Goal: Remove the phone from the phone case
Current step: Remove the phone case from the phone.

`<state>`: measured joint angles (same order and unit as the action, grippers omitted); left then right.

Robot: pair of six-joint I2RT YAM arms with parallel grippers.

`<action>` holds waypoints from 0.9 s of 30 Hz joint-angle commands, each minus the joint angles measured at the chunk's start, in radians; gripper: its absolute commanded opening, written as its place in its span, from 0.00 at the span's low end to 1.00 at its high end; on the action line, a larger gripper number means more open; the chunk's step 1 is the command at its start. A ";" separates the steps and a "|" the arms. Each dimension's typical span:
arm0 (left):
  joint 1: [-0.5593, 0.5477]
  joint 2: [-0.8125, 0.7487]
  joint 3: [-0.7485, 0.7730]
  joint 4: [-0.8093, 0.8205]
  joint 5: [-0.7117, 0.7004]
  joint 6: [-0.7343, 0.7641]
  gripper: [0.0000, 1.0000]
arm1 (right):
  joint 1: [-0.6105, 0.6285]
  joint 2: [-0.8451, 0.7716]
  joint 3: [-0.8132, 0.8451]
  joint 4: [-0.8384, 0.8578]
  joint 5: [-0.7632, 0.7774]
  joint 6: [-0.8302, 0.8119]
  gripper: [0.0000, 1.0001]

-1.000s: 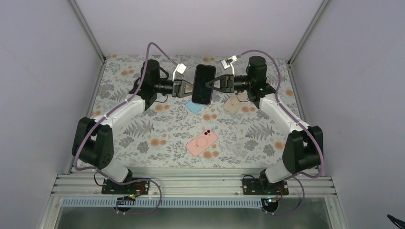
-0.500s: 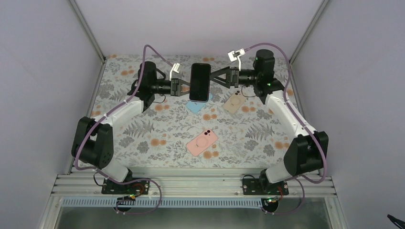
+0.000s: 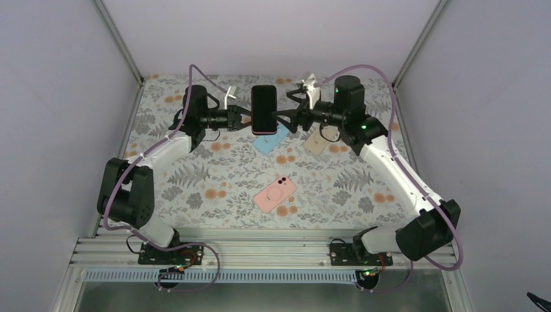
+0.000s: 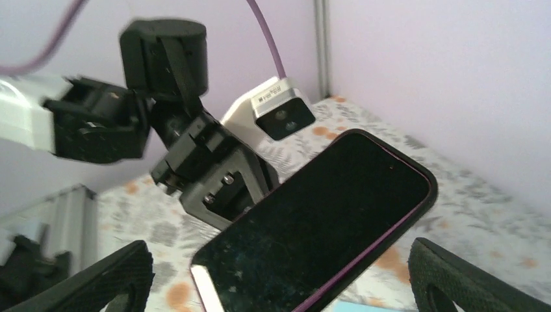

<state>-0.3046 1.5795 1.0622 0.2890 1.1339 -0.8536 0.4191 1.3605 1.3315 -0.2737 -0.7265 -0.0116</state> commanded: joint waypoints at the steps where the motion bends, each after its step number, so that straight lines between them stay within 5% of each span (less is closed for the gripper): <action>1: 0.017 0.006 0.010 0.025 0.024 -0.022 0.03 | 0.083 -0.037 -0.055 -0.002 0.300 -0.232 0.91; 8: 0.027 0.015 0.027 -0.038 0.002 -0.004 0.02 | 0.232 -0.045 -0.133 0.038 0.517 -0.397 0.83; 27: 0.032 0.027 0.027 -0.083 -0.034 -0.012 0.02 | 0.394 0.017 -0.201 0.133 0.784 -0.582 0.79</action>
<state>-0.2813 1.6054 1.0622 0.1799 1.0893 -0.8585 0.7937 1.3670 1.1526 -0.2096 -0.0498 -0.5385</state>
